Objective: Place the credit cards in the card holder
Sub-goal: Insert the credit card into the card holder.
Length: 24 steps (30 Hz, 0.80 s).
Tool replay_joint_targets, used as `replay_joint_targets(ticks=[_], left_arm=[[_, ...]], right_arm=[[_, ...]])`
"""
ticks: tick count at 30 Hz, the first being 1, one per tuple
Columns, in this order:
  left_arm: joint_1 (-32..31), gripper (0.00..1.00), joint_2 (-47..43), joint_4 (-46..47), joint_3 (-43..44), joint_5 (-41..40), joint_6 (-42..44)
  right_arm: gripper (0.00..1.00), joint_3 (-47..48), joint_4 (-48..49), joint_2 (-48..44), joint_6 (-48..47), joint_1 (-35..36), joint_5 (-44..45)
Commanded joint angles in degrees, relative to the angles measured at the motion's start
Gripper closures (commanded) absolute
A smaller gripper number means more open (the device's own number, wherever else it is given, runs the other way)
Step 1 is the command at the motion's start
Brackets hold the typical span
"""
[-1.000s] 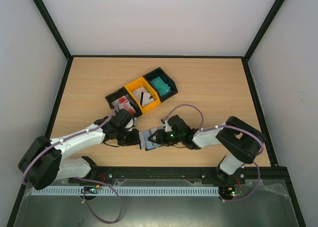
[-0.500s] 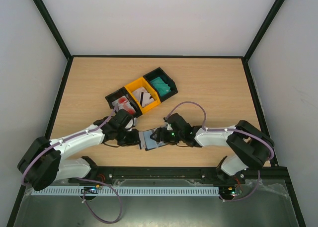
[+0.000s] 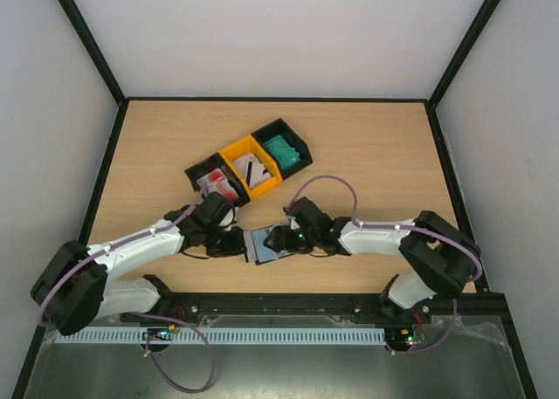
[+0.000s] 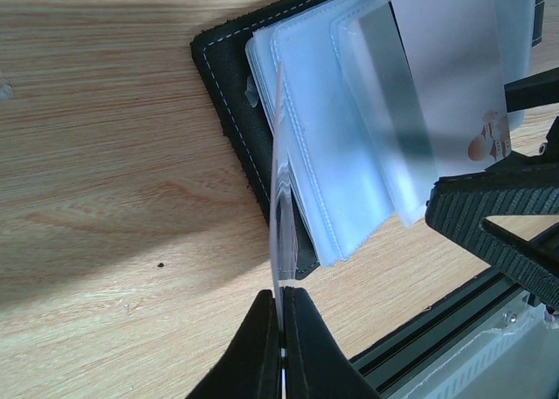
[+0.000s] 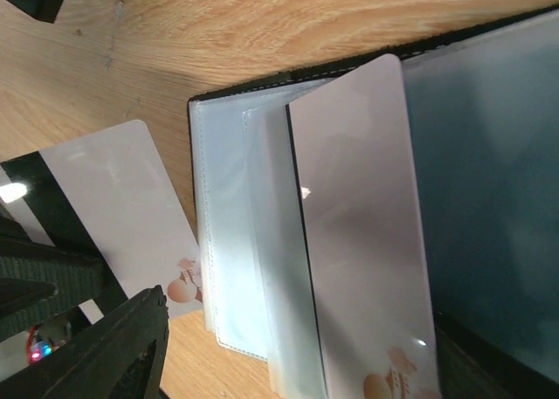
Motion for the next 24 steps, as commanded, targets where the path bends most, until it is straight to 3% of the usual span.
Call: replay_joint_targets(ticks=[1,9,18,24], left_arm=[[-0.23,0.98,-0.58,-0.17,-0.78,-0.17,-0.22],[-0.22,0.98,-1.0,0.2,-1.11,-0.17,-0.01],[-0.22,0.98,-1.8,0.71,-2.04,0.02,0.0],[-0.22,0.98,-1.89,0.74,-1.99,0.09,0.16]], right_arm=[[0.32,1.59,-10.35,-1.39,-1.46,1.53,8.05],[0.3,5.66,-14.75,2.12,-1.62,6.89,13.47],[0.3,8.61,-18.31,4.43,-3.56,7.88,16.04],[0.29,9.9,-21.71,3.26,-0.15,9.46,25.53]])
